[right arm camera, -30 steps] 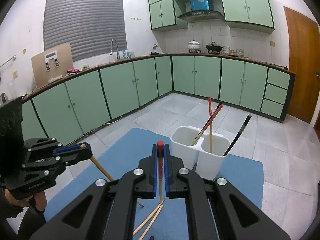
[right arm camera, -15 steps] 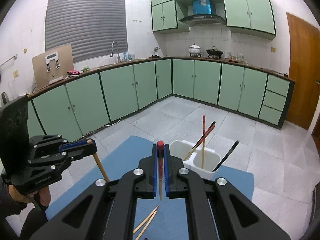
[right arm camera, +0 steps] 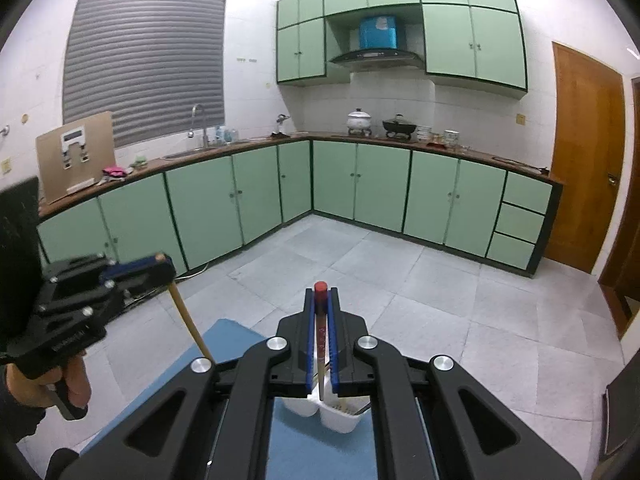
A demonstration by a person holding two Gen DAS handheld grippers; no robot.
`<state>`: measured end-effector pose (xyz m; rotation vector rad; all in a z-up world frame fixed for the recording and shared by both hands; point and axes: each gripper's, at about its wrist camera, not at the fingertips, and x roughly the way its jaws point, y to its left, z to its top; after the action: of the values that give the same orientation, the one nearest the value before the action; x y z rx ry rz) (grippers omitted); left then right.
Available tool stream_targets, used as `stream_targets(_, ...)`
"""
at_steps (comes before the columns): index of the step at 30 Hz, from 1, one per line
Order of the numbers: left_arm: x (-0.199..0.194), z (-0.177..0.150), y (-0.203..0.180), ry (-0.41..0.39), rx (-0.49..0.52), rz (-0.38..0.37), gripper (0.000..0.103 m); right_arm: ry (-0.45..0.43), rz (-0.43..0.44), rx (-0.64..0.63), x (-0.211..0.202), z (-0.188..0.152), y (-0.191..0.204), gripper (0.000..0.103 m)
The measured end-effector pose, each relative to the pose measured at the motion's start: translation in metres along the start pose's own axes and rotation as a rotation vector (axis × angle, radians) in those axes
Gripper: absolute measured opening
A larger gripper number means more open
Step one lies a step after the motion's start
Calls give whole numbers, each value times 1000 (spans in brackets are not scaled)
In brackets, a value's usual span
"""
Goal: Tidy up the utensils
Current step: 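Lift both held chopsticks and carry them over the white holder, then open the left tool over the holder while the right tool releases its chopstick in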
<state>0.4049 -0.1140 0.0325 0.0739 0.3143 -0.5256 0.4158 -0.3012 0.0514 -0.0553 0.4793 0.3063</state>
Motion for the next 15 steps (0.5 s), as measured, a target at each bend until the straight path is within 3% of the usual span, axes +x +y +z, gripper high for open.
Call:
stream_targets(8,48,23,1,-24,24,21,6,58,-21,14,48,-6,-17,6)
stream_targets(15,105,-17,16,44,-17,21,6,149,-17,-8,96,-34,-19,6)
